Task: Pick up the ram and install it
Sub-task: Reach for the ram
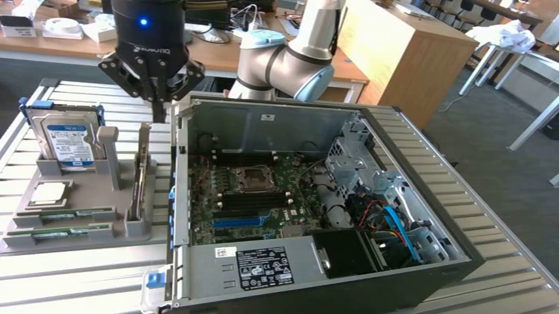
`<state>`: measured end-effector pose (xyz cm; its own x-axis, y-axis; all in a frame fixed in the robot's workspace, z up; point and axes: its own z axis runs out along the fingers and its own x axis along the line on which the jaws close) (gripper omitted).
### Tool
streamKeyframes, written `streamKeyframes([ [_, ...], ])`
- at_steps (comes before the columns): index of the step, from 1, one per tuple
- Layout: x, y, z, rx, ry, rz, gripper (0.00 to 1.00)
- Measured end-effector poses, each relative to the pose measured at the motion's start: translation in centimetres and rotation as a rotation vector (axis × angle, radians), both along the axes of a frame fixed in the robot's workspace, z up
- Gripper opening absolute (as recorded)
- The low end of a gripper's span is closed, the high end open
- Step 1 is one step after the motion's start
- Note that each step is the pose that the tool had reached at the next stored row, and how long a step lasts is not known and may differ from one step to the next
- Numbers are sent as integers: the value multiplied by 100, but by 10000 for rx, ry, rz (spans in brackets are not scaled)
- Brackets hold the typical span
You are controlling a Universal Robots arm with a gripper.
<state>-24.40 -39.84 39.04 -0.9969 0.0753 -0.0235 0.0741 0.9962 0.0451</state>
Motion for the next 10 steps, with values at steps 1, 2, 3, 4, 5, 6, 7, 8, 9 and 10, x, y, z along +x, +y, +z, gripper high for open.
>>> streamKeyframes([
  [1,-19,0,0,0,0,0,10],
  [2,-36,0,-1,0,0,0,10],
  [3,-54,0,-1,0,0,1,10],
  [4,-72,0,-1,0,0,0,10],
  [5,-89,0,-1,0,0,0,10],
  [6,-107,0,-1,-1,1,-1,10],
  [7,-125,0,-1,-1,1,-1,10],
  [8,-142,0,-2,0,0,-1,10],
  [9,-158,0,-2,-1,0,-1,10],
  [10,-174,0,-2,0,0,0,10],
])
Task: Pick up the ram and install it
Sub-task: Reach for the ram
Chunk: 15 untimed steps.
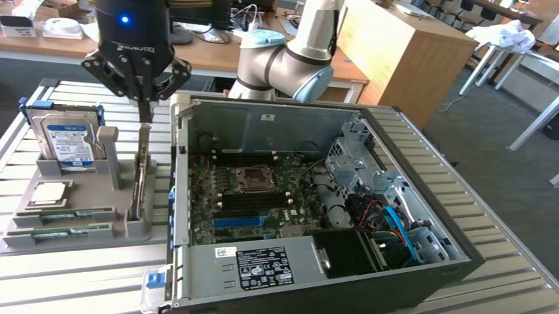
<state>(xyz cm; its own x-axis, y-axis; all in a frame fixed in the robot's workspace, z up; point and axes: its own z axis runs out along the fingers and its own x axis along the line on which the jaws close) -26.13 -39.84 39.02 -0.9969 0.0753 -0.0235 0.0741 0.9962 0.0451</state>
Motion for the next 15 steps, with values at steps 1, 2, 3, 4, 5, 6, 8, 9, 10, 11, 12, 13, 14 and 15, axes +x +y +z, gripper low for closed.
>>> streamKeyframes([
  [1,-16,0,0,0,0,0,10],
  [2,-31,0,0,0,0,0,10],
  [3,-47,0,-1,0,0,0,10],
  [4,-62,0,-1,0,-1,0,10],
  [5,-78,0,-1,0,0,0,10],
  [6,-93,0,-1,0,0,0,10],
  [8,-123,0,-2,0,0,0,10],
  [9,-138,0,-2,1,0,0,10],
  [10,-154,0,-2,0,0,-1,10],
  [11,-169,0,-3,0,0,-1,10],
  [12,-184,0,-3,-1,0,-1,10],
  [13,-198,0,-4,0,0,-1,10],
  [14,-213,0,-4,0,1,-1,10],
  [15,-227,0,-5,0,0,0,10],
])
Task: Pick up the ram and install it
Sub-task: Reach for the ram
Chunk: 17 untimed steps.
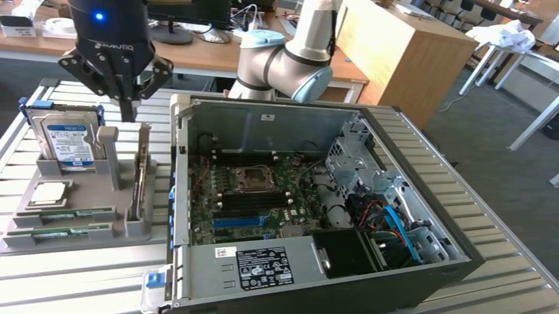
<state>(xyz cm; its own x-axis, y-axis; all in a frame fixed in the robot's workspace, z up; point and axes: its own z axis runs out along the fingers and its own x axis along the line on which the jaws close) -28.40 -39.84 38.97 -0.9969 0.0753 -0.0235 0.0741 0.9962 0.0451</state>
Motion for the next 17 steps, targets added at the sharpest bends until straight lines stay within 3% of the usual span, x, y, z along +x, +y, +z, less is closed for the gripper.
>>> streamKeyframes([
  [17,-267,0,-7,-1,1,0,10],
])
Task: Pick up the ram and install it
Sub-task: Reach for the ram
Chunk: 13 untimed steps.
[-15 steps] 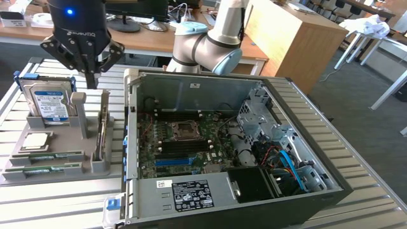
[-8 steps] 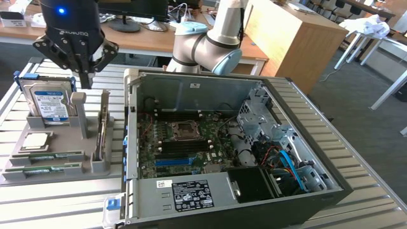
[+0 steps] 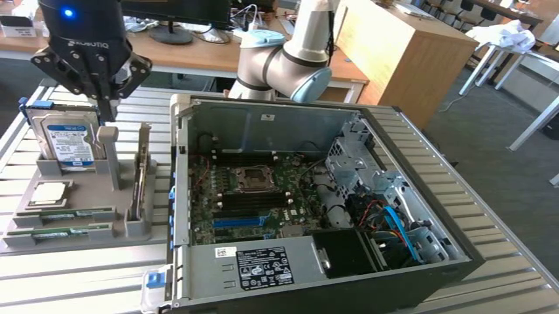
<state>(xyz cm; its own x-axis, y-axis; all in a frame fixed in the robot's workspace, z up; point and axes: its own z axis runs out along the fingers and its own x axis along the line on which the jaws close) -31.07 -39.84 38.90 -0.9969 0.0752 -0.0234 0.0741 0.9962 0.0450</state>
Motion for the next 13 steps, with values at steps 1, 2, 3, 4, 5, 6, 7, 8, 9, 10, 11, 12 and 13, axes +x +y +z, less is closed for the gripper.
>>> streamKeyframes([
  [1,-20,0,-1,0,0,0,10],
  [2,-41,0,-1,1,-1,0,10],
  [3,-61,0,-1,1,0,0,10],
  [4,-81,0,-2,1,-1,1,10],
  [5,-101,0,-3,1,-1,0,10],
  [6,-121,0,-3,0,0,-1,10],
  [7,-139,0,-3,0,-1,-1,10],
  [8,-157,0,-4,0,-1,-1,10],
  [9,-174,0,-5,0,0,-1,10],
  [10,-192,0,-5,1,-1,0,10],
  [11,-209,0,-6,0,0,-1,10],
  [12,-226,0,-7,1,-1,-1,10],
  [13,-242,0,-8,0,0,0,10],
])
